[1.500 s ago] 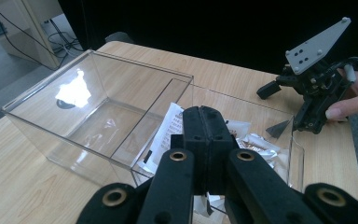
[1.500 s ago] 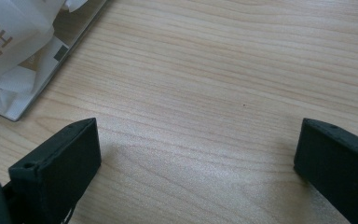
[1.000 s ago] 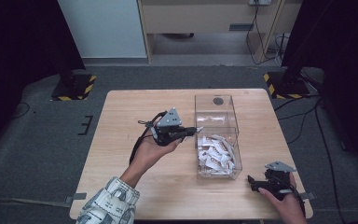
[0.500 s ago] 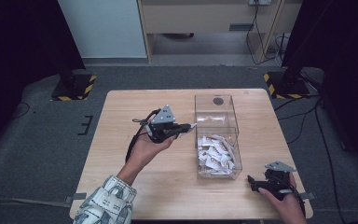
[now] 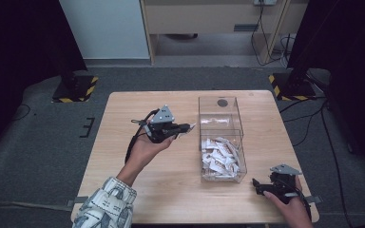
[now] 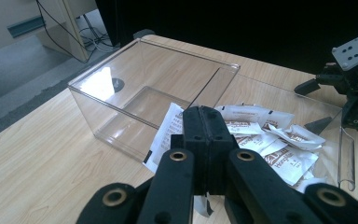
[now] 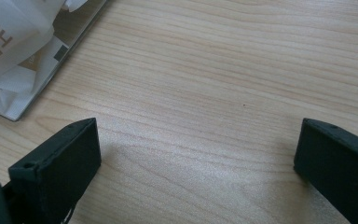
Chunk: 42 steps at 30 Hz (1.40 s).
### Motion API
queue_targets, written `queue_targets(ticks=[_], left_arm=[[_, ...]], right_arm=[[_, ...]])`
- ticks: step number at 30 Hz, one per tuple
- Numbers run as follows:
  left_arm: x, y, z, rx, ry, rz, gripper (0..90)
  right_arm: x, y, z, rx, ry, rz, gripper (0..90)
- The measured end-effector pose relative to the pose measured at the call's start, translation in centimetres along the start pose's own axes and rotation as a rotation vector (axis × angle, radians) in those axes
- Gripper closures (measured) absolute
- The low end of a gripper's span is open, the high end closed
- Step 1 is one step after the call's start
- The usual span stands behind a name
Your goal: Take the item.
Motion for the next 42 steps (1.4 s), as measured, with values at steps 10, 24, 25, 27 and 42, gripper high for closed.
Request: queue_targets(ticks=[10, 24, 25, 27, 42], left_arm=[[0.2, 0.6, -1.9, -0.030, -0.029, -0.019, 89.5], [0.1, 2.0, -3.6, -0.054, -0.038, -0.049, 89.5], [0.1, 2.2, -3.7, -0.056, -0.041, -0.050, 89.5], [0.3, 2.5, -3.9, -0.060, -0.037, -0.064, 89.5], [1.8, 3.8, -5.6, -0.089, -0.063, -0.109, 89.5]], right_arm=[[0.0, 0.0, 0.0, 0.001, 0.001, 0.002, 0.8], [0.0, 0.0, 0.0, 0.001, 0.002, 0.002, 0.8], [0.0, 0.0, 0.0, 0.001, 0.002, 0.002, 0.8], [0.0, 0.0, 0.0, 0.001, 0.002, 0.002, 0.8], [0.0, 0.0, 0.0, -0.001, 0.000, 0.002, 0.8]])
Point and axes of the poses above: each handheld gripper's, and its own axes: y roughly forward along the jaws, x roughly out of its underside, z roughly to its right, the point moved 5 cm from there along y, roughly forward along the jaws, and after that the axes turned 9 degrees about -y, right-handed, at the moved point
